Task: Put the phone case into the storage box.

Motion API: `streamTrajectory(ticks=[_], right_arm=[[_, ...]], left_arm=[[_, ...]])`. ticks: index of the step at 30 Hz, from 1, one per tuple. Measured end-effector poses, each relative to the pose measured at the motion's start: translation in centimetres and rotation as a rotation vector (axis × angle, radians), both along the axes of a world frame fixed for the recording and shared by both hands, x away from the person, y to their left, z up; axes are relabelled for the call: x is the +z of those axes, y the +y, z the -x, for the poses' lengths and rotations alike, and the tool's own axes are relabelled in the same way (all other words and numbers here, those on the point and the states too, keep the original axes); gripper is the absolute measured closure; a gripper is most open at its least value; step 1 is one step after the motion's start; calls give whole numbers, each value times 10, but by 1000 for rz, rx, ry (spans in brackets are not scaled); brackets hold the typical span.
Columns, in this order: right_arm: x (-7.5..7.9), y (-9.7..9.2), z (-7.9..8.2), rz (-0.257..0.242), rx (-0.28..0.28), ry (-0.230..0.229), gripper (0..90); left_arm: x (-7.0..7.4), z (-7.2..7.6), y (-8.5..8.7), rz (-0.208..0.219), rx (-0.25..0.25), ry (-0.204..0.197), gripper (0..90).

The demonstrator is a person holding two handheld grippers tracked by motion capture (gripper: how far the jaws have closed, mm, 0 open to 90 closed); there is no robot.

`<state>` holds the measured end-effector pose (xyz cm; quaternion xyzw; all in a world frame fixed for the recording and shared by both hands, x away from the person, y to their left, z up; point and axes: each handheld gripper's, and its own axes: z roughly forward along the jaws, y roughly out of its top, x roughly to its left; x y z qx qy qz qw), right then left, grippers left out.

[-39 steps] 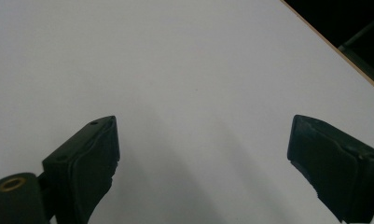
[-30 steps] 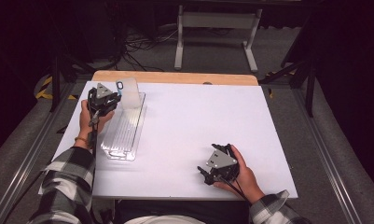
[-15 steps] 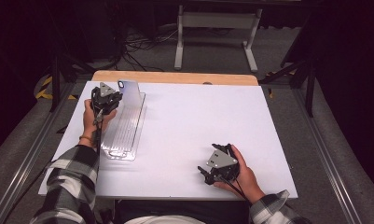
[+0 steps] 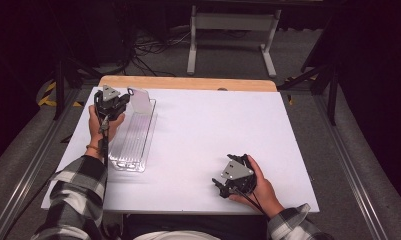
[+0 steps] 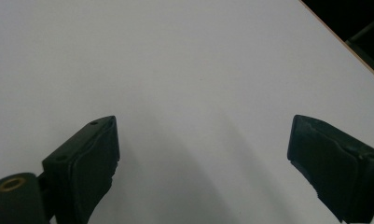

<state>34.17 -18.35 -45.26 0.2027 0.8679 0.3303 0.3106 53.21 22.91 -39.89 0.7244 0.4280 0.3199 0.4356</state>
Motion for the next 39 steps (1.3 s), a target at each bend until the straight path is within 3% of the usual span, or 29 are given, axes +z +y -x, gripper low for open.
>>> streamTrajectory(ticks=[4, 9, 11, 23, 28, 39], right_arm=[[-1, 0, -1, -1, -2, 7, 98], [-1, -2, -1, -3, -4, 10, 98], [-1, -2, -2, -5, -3, 12, 99], [-2, -2, -2, 4, -2, 16, 99], [-1, -2, -1, 4, 3, 16, 99], [0, -1, -1, 3, -1, 11, 99]], left_arm=[[3, -3, -7, 11, 3, 7, 896], [3, -10, -9, -10, 2, 30, 894], [2, -13, -10, -11, -22, 45, 887], [13, -27, -33, -134, -71, 41, 870], [10, -29, -32, -122, -72, 59, 864], [15, -21, -28, -103, -88, 44, 856]])
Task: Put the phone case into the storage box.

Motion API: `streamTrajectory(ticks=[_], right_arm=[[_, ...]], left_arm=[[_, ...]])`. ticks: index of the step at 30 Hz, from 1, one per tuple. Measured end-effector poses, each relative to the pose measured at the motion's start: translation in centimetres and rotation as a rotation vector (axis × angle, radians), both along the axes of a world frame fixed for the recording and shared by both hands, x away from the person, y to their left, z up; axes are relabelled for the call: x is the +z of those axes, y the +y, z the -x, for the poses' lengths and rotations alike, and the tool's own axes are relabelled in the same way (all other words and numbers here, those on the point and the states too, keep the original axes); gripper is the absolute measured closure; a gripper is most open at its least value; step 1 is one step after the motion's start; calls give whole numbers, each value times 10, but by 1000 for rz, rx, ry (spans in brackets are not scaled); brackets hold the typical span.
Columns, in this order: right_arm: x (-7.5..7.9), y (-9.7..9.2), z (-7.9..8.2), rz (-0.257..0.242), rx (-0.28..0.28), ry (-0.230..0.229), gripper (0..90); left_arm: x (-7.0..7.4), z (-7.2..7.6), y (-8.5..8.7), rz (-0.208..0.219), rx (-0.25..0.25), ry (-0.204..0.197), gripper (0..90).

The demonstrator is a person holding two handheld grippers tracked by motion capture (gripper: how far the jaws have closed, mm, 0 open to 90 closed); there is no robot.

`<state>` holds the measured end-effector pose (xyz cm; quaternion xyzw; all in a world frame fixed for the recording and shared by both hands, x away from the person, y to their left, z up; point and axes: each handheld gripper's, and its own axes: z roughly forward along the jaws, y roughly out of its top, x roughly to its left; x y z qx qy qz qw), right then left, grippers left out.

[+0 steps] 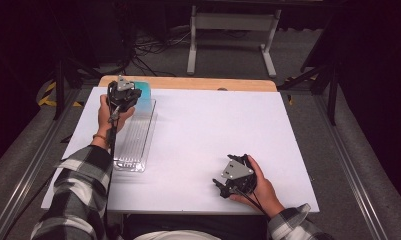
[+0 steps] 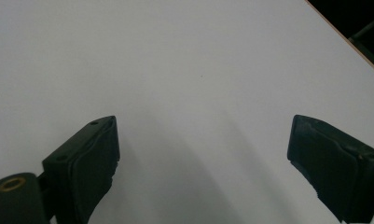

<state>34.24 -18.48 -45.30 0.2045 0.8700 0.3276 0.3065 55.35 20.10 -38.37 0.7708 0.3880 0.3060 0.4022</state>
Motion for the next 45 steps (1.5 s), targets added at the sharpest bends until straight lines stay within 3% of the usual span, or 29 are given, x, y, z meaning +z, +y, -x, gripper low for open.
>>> streamTrajectory(ticks=[12, 19, 31, 32, 45], right_arm=[[3, 0, 2, -28, 6, -1, 99], [4, 0, 1, -33, 3, -3, 99], [3, 0, 1, -34, 4, 0, 99], [3, 0, 1, -34, 3, 0, 99], [5, -2, 0, -50, -6, 2, 100]], left_arm=[[1, 6, 7, 19, -10, -11, 858], [0, 15, 10, 6, -23, -21, 863], [-2, 29, 19, 36, -39, -44, 859], [-1, 32, 21, 57, -44, -49, 858], [-4, 44, 28, 81, -57, -64, 816]])
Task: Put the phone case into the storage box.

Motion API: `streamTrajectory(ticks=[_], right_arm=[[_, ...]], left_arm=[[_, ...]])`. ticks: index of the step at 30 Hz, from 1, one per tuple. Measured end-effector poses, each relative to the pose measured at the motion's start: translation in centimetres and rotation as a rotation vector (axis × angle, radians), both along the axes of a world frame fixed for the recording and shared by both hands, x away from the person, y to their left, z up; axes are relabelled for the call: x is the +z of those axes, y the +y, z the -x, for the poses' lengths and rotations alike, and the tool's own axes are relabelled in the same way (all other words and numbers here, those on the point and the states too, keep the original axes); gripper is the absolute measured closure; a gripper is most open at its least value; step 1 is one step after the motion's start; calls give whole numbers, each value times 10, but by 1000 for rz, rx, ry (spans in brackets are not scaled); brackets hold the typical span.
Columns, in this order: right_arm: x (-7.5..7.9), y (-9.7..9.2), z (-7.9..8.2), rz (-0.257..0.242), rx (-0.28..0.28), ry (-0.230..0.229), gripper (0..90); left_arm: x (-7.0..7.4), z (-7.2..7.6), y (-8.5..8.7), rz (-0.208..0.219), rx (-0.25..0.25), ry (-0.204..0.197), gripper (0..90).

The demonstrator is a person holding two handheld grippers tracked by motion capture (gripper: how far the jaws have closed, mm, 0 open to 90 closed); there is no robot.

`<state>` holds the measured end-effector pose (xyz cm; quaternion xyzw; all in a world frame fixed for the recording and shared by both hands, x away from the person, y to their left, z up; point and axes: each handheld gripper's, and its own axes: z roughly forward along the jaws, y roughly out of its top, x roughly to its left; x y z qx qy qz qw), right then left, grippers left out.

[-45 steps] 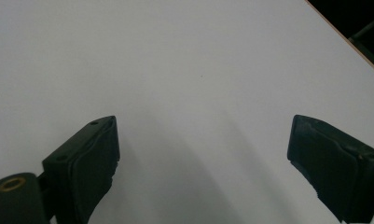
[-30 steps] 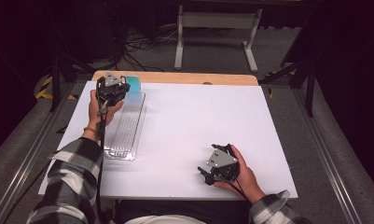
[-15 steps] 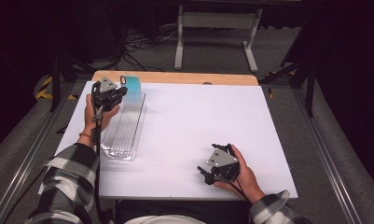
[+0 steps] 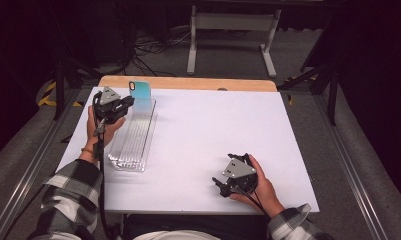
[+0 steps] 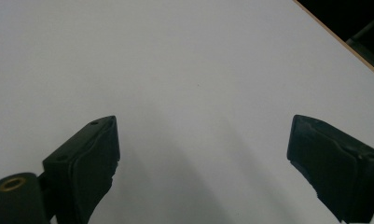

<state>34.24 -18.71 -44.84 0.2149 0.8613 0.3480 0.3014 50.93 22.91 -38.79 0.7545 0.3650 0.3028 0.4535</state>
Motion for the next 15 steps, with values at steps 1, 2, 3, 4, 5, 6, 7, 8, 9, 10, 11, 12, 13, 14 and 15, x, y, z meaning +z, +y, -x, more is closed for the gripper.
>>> streamTrajectory(ticks=[1, 2, 3, 4, 5, 6, 7, 8, 9, 10, 11, 12, 13, 14, 15], right_arm=[[0, 0, 0, -1, -1, 0, 100], [0, -1, 0, -3, -2, -1, 100], [0, -1, -1, -2, -3, -2, 100], [1, -2, -1, -2, -3, -3, 100], [1, -2, -1, -3, -4, -1, 100], [1, -2, -1, -3, -4, -2, 100], [1, -2, 0, -4, -3, -3, 100], [2, -2, 0, -4, -3, -6, 100], [2, -2, 0, -4, -3, -6, 100], [2, -2, 0, -5, -3, -8, 100], [3, -3, 0, -8, -4, -9, 100], [3, -3, 0, -9, -5, -12, 100], [3, -4, 0, -11, -9, -13, 102], [4, -5, 0, -13, -11, -18, 102], [5, -5, 0, -19, -13, -18, 102]], left_arm=[[0, 1, 0, -5, 0, -4, 813], [0, 2, -1, -13, -1, -7, 807], [-1, 3, -2, -16, -5, -8, 803], [-2, 4, -3, -15, -6, -6, 801], [-2, 4, -3, -22, -7, -8, 799], [-2, 5, -4, -23, -9, -13, 795], [-2, 5, -4, -23, -9, -13, 793], [-2, 7, -4, -25, -13, -20, 789], [-2, 7, -4, -25, -13, -20, 782], [-1, 9, -5, -21, -17, -22, 782], [-1, 10, -5, -19, -18, -29, 778], [-1, 11, -5, -24, -22, -32, 777], [-1, 12, -6, -20, -25, -34, 775], [-1, 13, -5, -20, -29, -34, 770], [-1, 14, -5, -16, -31, -32, 760]])
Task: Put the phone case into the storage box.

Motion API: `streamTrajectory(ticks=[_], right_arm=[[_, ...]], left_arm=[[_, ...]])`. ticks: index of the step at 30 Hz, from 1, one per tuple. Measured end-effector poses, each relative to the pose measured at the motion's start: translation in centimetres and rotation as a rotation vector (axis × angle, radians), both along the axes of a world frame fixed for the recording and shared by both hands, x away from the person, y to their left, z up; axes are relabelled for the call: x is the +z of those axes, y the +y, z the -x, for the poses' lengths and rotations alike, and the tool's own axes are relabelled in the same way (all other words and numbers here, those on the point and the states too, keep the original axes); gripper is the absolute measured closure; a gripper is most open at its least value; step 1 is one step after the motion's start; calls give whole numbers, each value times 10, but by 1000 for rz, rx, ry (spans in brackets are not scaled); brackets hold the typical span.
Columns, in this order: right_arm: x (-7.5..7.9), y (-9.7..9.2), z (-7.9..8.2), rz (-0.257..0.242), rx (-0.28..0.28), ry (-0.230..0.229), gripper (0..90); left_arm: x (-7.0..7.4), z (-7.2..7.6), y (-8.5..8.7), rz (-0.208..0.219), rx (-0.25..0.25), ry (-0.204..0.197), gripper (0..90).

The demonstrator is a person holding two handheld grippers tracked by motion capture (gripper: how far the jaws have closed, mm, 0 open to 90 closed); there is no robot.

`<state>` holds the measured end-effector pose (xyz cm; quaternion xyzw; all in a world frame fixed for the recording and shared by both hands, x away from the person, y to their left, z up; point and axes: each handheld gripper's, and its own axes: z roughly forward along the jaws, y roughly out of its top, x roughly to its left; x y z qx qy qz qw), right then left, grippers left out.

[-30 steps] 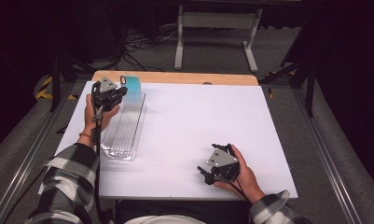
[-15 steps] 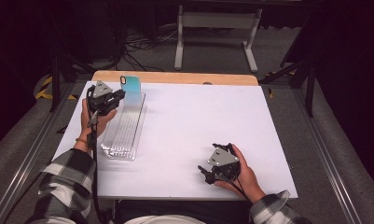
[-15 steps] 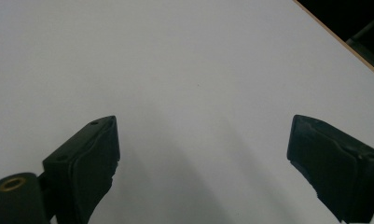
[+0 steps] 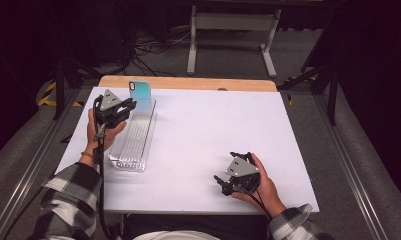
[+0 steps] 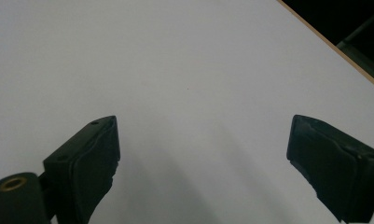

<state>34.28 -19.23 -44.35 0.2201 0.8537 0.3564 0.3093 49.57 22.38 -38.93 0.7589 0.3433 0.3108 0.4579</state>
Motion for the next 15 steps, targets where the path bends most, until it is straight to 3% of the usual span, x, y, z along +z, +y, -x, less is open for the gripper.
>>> streamTrajectory(ticks=[5, 15], right_arm=[[2, -2, 0, -9, -4, -7, 102], [5, -5, 0, -28, -14, -16, 102]], left_arm=[[3, 6, 1, 35, -9, -13, 742], [4, 17, -4, 7, -35, -39, 695]])
